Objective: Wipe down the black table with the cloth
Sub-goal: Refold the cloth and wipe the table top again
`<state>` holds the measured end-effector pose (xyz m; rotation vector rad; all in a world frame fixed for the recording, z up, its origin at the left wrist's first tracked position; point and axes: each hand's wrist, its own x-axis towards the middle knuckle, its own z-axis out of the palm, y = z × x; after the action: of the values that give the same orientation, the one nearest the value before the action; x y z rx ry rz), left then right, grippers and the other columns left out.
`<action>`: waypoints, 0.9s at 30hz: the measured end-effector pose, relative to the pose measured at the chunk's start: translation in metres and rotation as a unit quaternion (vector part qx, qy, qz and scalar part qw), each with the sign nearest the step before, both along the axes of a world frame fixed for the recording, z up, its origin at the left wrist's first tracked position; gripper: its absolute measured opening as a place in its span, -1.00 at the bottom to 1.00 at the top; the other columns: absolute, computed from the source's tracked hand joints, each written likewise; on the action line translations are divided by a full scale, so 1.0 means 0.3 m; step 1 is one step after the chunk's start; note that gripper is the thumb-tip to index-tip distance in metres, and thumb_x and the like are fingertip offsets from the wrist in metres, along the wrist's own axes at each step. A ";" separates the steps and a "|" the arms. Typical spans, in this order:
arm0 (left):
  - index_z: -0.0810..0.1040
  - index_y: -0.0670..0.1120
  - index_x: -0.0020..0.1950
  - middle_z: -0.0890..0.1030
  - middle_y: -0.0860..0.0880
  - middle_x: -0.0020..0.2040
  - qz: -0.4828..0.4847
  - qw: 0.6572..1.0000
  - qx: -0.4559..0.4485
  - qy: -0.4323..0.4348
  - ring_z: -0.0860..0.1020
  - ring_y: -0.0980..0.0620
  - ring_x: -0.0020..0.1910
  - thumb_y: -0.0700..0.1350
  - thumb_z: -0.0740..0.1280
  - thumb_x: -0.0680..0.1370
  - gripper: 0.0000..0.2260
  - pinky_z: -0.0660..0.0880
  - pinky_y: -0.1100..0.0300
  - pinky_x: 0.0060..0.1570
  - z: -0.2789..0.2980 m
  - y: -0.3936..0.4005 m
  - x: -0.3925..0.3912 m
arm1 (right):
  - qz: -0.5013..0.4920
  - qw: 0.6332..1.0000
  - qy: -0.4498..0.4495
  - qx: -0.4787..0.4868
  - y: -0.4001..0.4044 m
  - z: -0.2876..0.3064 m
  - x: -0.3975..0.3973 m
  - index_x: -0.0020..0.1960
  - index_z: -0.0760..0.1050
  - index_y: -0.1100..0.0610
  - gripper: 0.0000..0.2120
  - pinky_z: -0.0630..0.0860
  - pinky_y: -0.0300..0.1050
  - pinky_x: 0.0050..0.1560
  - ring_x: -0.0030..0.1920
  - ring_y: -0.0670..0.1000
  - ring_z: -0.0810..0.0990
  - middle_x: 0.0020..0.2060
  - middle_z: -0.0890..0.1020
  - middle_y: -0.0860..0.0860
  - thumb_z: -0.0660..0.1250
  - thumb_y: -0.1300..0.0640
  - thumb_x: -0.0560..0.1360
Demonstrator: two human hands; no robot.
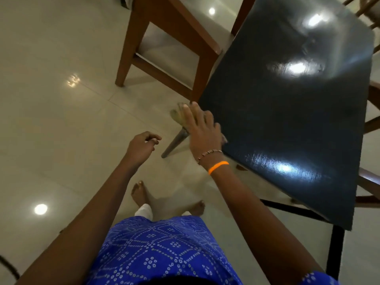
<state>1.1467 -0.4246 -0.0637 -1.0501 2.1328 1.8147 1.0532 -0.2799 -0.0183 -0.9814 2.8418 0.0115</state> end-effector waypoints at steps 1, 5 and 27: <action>0.58 -0.09 -0.04 0.57 -0.03 -0.07 -0.008 1.000 0.005 -0.002 0.48 0.04 -0.24 -0.22 0.16 0.56 -0.80 0.40 0.24 -0.20 0.002 0.008 -0.010 | 0.008 0.999 -0.009 0.034 0.070 -0.019 -0.012 0.52 0.06 0.00 -0.25 0.39 0.17 0.11 0.44 0.26 0.17 0.51 0.15 0.10 0.29 0.26 0.41; 0.58 -0.10 0.00 0.58 -0.07 -0.02 -0.025 0.999 0.023 -0.015 0.49 0.02 -0.13 -0.19 0.18 0.56 -0.82 0.42 0.22 -0.15 0.013 0.035 -0.048 | 0.009 0.997 -0.007 0.082 0.323 -0.054 -0.027 0.49 0.10 -0.02 -0.34 0.41 0.11 0.19 0.47 0.22 0.21 0.50 0.21 0.09 0.28 0.09 0.45; 0.55 -0.07 0.00 0.57 -0.01 -0.04 -0.073 0.994 0.084 -0.022 0.50 0.11 -0.16 -0.17 0.16 0.58 -0.83 0.40 0.31 -0.21 0.009 0.142 -0.114 | 0.019 0.999 0.044 -0.002 0.441 -0.114 -0.031 0.48 0.18 0.16 -0.36 0.27 0.20 0.42 0.48 0.15 0.21 0.47 0.27 0.15 0.27 0.18 0.43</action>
<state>1.1126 -0.3820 -0.0611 -0.8649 1.9372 1.8464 1.0439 -0.1477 -0.0525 -1.0608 2.9032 0.0535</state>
